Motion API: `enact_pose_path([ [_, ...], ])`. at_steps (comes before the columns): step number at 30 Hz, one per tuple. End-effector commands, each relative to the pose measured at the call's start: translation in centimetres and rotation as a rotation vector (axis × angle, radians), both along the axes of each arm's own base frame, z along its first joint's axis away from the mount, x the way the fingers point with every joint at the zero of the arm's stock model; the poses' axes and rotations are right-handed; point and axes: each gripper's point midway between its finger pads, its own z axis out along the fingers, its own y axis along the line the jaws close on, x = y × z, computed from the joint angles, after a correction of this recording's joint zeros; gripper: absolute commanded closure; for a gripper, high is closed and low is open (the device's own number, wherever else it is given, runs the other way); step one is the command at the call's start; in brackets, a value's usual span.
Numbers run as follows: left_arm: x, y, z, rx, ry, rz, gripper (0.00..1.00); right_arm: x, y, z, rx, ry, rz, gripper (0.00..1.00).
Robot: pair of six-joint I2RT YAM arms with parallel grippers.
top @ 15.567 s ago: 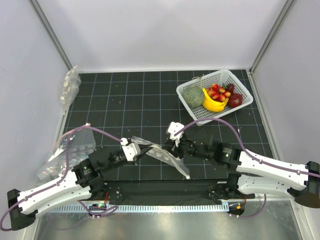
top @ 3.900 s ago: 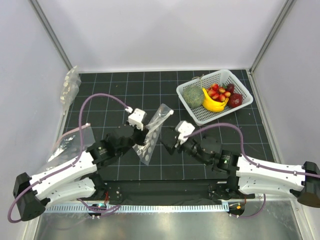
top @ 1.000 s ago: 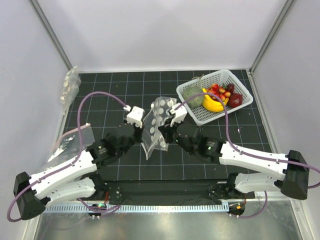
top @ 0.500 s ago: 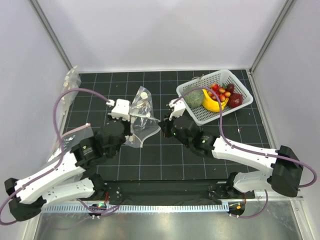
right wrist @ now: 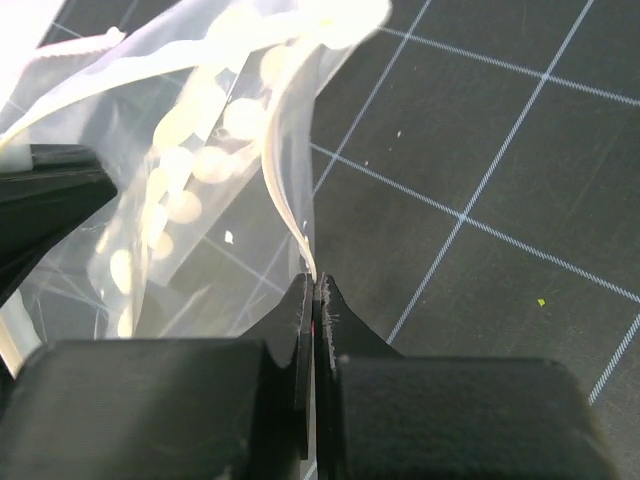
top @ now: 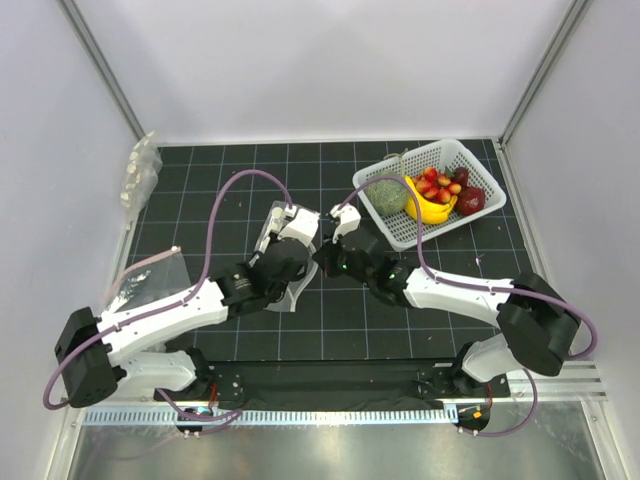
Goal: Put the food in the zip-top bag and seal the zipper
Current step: Open the zipper of the food storage bag.
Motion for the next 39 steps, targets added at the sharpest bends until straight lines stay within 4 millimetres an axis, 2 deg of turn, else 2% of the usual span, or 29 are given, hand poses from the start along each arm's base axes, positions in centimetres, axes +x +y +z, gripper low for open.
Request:
enact_pose_path([
  [1,1.1,-1.3,0.9,-0.062,-0.039,0.008,1.00,0.8,0.7,2.1,0.053,-0.048,-0.004,0.99],
  [2,1.2,-1.5,0.8,-0.063,-0.034,0.005,1.00,0.9,0.4,2.0,0.049,-0.047,-0.017,0.99],
  [4,1.3,-2.0,0.7,-0.077,-0.022,-0.004,1.00,0.9,0.1,1.4,0.029,-0.037,-0.029,0.85],
  [6,1.2,-2.2,0.7,-0.095,-0.013,-0.008,1.00,0.9,0.1,0.9,0.032,-0.027,-0.039,0.77],
  [9,1.0,-2.3,0.8,-0.121,-0.006,-0.013,1.00,0.9,0.5,0.4,0.050,-0.002,-0.036,0.69],
  [10,1.0,-2.1,1.1,-0.142,-0.010,-0.010,1.00,0.8,0.7,0.3,0.059,0.005,-0.031,0.62],
  [13,0.8,-2.0,1.6,-0.197,-0.013,-0.020,1.00,0.6,1.4,0.0,0.091,0.041,-0.022,0.59],
  [15,0.7,-2.0,1.4,-0.222,-0.004,-0.034,1.00,0.7,1.6,-0.2,0.110,0.054,-0.031,0.60],
  [17,0.7,-1.8,1.5,-0.241,-0.004,-0.031,1.00,0.7,1.6,-0.1,0.119,0.054,-0.035,0.67],
  [20,0.8,-1.7,1.3,-0.237,-0.004,-0.035,1.00,0.6,1.5,0.4,0.136,0.048,-0.033,0.91],
  [21,0.9,-1.7,1.2,-0.234,-0.005,-0.035,0.99,0.6,1.5,1.1,0.153,0.033,-0.029,0.96],
  [22,0.9,-1.8,1.1,-0.229,0.000,-0.041,0.87,0.3,1.5,1.3,0.163,0.035,-0.025,0.98],
  [24,0.9,-2.2,0.6,-0.215,0.012,-0.057,0.74,0.2,1.3,2.0,0.189,0.022,-0.024,0.99],
  [29,0.9,-2.6,0.1,-0.211,0.030,-0.072,0.62,-0.3,0.8,2.8,0.271,0.042,-0.028,0.99],
  [33,0.6,-3.0,-0.1,-0.222,0.038,-0.097,0.59,-0.5,1.1,2.7,0.311,0.076,-0.007,0.99],
  [39,0.0,-4.2,-1.4,-0.224,0.096,-0.147,0.59,-0.5,0.6,3.2,0.332,0.072,-0.012,0.99],
])
